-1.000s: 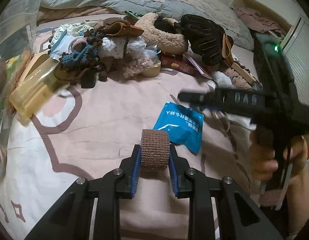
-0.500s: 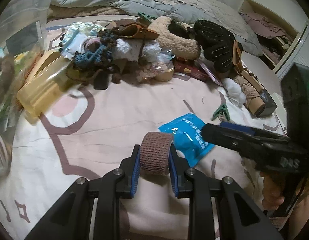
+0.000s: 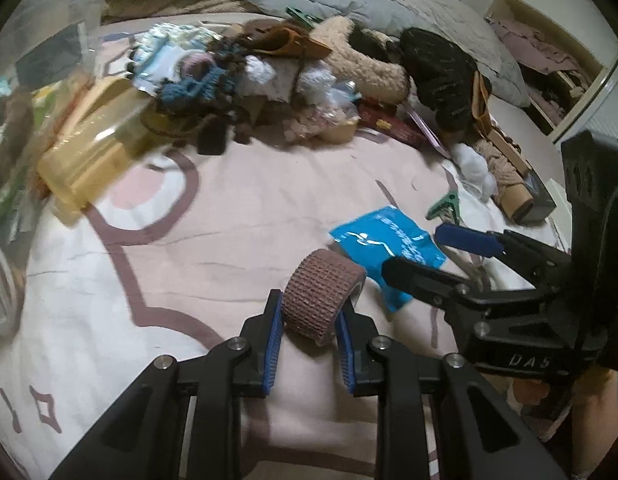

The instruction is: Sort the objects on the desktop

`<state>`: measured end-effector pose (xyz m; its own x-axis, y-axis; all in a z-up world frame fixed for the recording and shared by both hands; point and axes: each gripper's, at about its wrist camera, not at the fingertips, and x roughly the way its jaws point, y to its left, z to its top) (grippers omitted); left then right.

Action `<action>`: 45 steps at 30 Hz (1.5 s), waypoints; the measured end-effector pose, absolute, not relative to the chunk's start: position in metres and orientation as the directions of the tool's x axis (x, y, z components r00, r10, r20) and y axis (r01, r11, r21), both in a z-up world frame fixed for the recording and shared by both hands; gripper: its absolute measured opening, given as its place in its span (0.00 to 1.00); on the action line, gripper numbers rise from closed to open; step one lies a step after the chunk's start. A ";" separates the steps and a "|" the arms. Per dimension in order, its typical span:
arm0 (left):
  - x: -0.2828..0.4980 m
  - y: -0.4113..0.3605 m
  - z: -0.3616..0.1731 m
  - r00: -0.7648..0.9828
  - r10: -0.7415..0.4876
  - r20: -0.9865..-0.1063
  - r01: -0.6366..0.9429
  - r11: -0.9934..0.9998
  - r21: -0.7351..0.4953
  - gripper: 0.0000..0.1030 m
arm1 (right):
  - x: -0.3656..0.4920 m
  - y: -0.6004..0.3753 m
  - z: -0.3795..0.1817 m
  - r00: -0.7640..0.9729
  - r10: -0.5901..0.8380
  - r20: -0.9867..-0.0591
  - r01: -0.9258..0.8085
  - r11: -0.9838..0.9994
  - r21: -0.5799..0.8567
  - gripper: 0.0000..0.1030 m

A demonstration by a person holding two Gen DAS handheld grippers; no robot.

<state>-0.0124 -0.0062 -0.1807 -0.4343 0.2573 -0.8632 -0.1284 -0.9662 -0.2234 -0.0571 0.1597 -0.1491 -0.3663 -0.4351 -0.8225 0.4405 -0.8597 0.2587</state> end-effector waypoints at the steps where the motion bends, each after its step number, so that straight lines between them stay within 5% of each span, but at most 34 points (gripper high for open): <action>1: -0.013 -0.008 -0.179 -0.440 0.252 -0.862 -0.122 -0.968 -0.221 0.24 | -0.056 0.157 -0.149 -0.365 -0.434 -0.823 0.446 -0.858 0.255 0.79; 6: -0.014 -0.023 -0.171 -0.478 0.237 -0.846 -0.077 -0.970 -0.229 0.24 | -0.056 0.144 -0.154 -0.361 -0.408 -0.838 0.483 -0.851 0.207 0.76; 13: -0.017 -0.029 -0.168 -0.494 0.227 -0.839 -0.050 -0.971 -0.233 0.24 | -0.062 0.147 -0.155 -0.377 -0.392 -0.839 0.453 -0.868 0.202 0.50; 32: -0.008 -0.027 -0.114 -0.637 0.159 -0.755 -0.065 -0.986 -0.153 0.24 | -0.054 0.184 -0.113 -0.477 -0.416 -0.774 0.333 -0.901 0.279 0.46; 45: -0.006 -0.030 0.002 -0.827 0.131 -0.546 -0.089 -0.991 -0.103 0.24 | -0.057 0.184 -0.024 -0.593 -0.487 -0.641 0.350 -0.873 0.340 0.44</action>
